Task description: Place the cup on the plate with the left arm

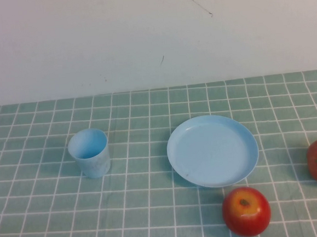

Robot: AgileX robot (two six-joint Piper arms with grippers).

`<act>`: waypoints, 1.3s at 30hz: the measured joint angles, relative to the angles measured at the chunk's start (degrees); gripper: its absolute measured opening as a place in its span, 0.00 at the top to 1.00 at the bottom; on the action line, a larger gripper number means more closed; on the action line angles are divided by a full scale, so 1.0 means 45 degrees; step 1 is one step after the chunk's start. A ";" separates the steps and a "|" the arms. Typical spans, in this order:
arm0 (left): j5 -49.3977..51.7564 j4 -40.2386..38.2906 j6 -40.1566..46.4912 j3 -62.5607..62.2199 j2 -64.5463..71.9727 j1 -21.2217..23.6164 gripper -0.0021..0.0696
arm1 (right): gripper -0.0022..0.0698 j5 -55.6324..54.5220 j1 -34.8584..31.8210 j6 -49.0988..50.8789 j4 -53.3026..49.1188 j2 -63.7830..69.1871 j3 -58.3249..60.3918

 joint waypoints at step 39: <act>0.0117 -0.0979 0.0136 -1.2688 0.5518 0.0000 0.96 | 0.97 0.0000 0.0000 0.0000 0.0000 0.0000 0.0000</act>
